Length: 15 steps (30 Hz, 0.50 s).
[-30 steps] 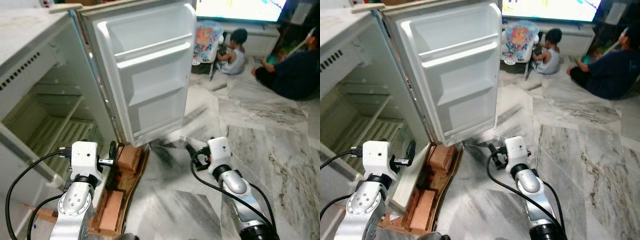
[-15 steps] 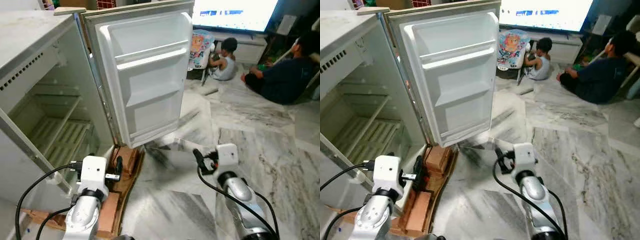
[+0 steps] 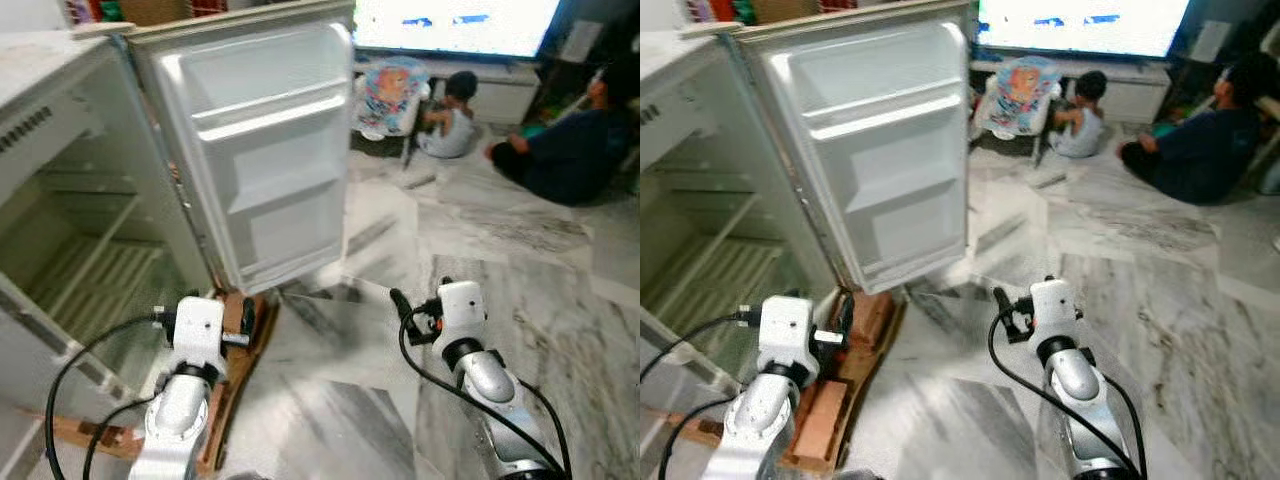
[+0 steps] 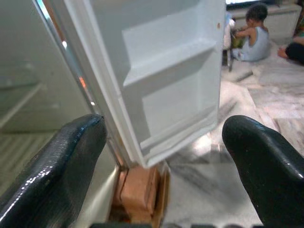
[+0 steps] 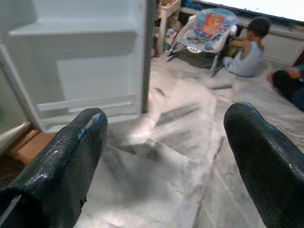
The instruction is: Restocking fridge
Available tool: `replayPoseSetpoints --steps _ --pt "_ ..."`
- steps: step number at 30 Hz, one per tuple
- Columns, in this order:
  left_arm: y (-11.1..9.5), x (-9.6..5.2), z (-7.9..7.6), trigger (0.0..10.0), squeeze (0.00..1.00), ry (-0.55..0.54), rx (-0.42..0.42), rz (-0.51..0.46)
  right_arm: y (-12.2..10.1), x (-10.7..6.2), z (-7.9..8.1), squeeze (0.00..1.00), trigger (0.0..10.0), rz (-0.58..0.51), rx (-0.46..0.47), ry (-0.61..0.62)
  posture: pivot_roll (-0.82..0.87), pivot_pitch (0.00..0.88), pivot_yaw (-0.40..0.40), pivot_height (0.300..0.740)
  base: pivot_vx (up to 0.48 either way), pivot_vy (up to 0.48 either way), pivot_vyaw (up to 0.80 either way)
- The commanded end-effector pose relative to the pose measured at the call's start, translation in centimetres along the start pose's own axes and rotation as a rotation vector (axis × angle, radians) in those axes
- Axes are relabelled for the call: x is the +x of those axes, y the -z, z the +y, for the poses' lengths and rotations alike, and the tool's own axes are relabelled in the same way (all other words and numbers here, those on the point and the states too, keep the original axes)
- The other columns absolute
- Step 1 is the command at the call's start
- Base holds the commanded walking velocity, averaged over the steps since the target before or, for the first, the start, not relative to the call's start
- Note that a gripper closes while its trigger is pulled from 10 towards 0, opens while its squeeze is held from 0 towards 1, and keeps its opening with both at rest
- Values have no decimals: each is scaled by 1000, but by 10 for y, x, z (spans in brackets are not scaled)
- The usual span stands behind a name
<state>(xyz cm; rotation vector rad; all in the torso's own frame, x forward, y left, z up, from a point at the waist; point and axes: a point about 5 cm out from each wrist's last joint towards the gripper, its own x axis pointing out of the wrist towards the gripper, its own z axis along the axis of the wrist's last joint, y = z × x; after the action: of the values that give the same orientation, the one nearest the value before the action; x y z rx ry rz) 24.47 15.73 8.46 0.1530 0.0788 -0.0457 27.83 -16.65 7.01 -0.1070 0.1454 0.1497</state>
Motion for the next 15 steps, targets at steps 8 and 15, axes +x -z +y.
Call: replayPoseSetpoints --steps 8,15 --pt "7 5 -7 10000 0 -11 -52 25 -9 9 -1 0 10000 -32 77 49 -47 66 51 740 0 -480 0" --pt "18 3 -28 10000 0 68 -104 65 3 8 9 0 10000 -10 80 18 -47 48 54 740 0 -480 0"
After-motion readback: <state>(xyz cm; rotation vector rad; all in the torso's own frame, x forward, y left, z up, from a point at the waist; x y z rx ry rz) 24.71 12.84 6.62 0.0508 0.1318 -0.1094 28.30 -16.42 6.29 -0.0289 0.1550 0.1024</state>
